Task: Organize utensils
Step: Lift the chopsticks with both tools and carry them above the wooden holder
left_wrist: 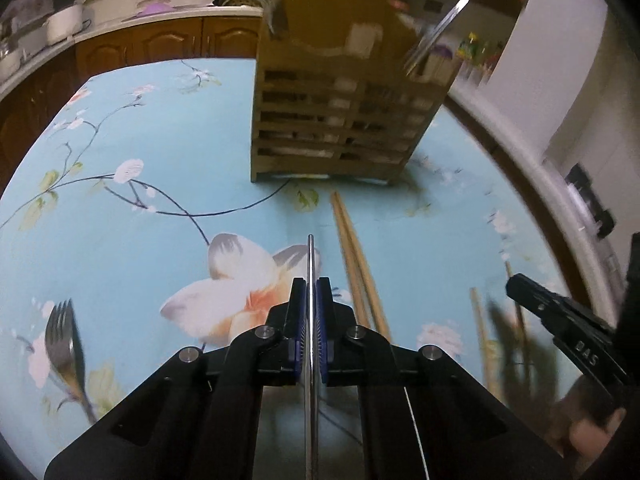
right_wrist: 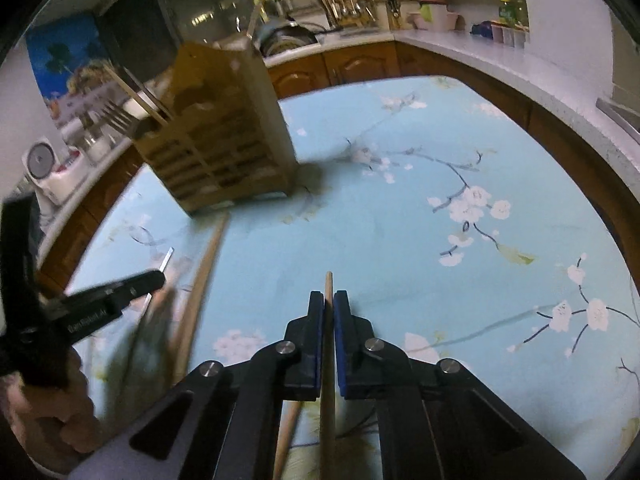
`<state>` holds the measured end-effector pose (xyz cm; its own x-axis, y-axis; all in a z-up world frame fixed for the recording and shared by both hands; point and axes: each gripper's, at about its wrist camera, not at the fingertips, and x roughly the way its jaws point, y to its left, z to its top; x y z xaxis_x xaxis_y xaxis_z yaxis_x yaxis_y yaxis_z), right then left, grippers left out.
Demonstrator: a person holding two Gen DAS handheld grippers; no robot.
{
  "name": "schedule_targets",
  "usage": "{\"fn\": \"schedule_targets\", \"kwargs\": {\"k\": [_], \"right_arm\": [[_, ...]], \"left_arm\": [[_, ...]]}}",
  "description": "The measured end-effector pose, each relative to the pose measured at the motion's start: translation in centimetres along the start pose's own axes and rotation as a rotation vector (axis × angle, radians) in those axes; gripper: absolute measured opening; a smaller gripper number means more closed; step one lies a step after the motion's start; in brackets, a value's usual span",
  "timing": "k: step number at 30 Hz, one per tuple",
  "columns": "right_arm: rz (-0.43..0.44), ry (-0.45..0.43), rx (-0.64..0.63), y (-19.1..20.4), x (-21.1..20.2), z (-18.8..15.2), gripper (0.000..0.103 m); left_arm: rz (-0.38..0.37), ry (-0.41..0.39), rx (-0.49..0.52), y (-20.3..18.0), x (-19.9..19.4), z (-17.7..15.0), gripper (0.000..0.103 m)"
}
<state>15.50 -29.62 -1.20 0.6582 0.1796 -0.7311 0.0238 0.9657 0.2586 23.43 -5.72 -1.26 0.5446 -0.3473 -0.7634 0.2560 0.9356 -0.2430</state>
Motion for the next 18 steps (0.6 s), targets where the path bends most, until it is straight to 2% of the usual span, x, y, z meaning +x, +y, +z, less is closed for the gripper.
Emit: {"fn": "schedule_targets", "kwargs": {"k": [5,12,18], "right_arm": [[0.049,-0.065,0.0,0.9,-3.4,0.5,0.005],[0.105,-0.179,-0.008,2.4,-8.5,1.2,0.005],[0.137,-0.273,-0.04,4.0,-12.2,2.4,0.005]], "left_arm": [[-0.062,-0.081,-0.04,0.1,-4.5,-0.2,0.004],[-0.105,-0.202,-0.05,-0.1,-10.6,0.0,0.004],[-0.122,-0.265,-0.052,0.2,-14.3,-0.4,0.004]]}}
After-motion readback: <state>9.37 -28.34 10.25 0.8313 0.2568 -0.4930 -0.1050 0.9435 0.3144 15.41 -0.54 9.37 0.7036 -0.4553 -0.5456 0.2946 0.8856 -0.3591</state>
